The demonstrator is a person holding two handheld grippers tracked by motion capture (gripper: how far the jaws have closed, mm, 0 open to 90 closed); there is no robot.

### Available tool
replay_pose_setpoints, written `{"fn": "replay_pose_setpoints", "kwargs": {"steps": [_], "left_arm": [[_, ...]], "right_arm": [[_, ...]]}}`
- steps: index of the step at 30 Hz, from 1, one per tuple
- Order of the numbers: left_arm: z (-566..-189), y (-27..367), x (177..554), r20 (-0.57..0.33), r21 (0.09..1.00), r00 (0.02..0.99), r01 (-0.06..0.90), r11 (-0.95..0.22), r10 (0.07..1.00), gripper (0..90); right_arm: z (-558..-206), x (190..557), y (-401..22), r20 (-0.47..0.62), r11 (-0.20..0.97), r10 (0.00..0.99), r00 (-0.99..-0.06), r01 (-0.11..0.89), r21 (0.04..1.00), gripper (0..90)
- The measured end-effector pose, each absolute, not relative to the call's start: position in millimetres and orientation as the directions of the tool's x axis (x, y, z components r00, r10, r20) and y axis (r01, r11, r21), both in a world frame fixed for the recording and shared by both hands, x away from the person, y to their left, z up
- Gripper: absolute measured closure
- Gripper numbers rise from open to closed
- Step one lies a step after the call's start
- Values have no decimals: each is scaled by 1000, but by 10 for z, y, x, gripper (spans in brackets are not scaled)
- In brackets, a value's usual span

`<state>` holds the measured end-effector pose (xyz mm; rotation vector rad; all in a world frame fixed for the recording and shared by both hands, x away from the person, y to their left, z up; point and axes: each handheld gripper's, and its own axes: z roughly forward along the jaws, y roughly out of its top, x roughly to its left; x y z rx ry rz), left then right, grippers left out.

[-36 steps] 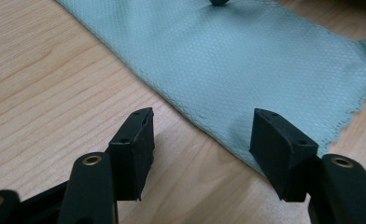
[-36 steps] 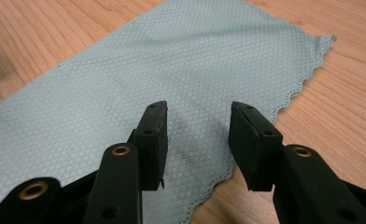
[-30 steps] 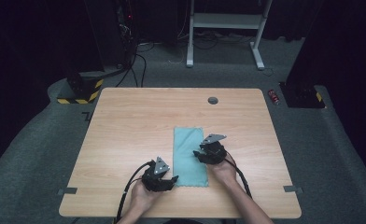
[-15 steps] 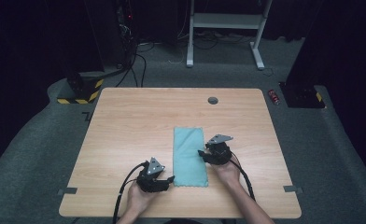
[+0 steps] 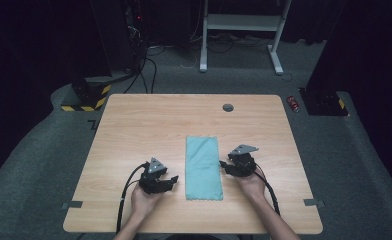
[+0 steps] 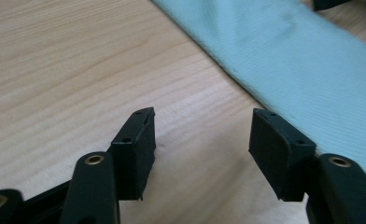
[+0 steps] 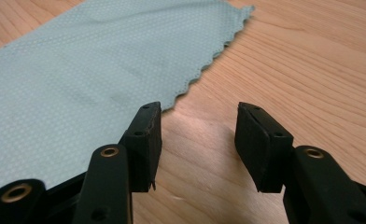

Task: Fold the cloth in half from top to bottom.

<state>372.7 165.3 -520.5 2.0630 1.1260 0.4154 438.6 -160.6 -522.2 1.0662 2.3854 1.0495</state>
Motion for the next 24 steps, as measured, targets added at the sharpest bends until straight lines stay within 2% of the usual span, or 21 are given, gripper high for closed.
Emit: {"fn": "replay_pose_setpoints", "kwargs": {"steps": [11,17,19,21,24], "left_arm": [[-5132,1644,4246,-26,715,527,604,-353,849,421],[-5064,1588,4505,-76,717,520,621,-316,851,419],[-5016,1564,4596,-122,728,522,625,-282,844,421],[-4979,1537,4653,-132,753,526,604,-260,840,424],[-4944,1478,4742,-133,745,529,611,-268,838,424]], "right_arm": [[-5230,4442,-1677,-16,462,746,-665,501,732,449],[-5218,4518,-1698,-17,465,750,-661,510,723,457],[-5199,4531,-1677,-17,475,749,-662,518,712,478],[-5173,4556,-1654,-26,491,745,-666,522,698,516],[-5149,4600,-1621,-2,478,754,-657,546,688,524]]}}
